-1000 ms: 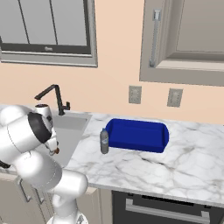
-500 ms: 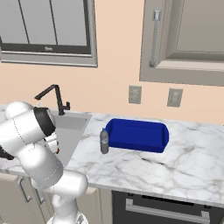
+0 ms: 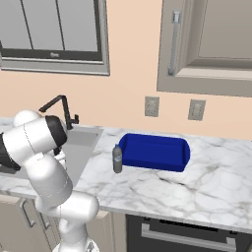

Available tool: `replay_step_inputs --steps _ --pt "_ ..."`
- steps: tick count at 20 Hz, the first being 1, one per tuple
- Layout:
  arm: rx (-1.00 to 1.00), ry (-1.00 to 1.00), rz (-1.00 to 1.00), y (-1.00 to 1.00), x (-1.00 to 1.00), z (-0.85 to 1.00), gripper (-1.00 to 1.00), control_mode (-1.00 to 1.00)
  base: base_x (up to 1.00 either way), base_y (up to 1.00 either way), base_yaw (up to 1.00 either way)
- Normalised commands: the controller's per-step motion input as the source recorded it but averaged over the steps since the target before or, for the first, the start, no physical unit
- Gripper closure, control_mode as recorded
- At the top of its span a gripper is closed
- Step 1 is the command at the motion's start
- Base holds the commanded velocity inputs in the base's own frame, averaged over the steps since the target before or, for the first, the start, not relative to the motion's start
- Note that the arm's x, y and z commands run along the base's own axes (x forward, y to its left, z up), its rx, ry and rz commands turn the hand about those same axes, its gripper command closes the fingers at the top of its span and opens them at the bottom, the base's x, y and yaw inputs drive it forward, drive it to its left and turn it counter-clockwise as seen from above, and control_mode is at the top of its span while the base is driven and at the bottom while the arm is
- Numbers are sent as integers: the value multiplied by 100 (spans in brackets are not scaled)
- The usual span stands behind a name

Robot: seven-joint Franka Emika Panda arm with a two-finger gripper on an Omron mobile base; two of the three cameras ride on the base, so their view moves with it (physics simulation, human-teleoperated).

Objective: Pick up all produce items and place them in the sink. Turn on the sink faucet to wash them. Then turn the sink off and put them in the tray.

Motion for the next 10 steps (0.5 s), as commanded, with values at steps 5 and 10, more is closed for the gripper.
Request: replay_step_inputs --steps 5,10 --pt "0 0 0 2 10 -15 -100 -100 0 0 0" --pt "-1 0 0 4 13 -16 -100 -100 0 0 0"
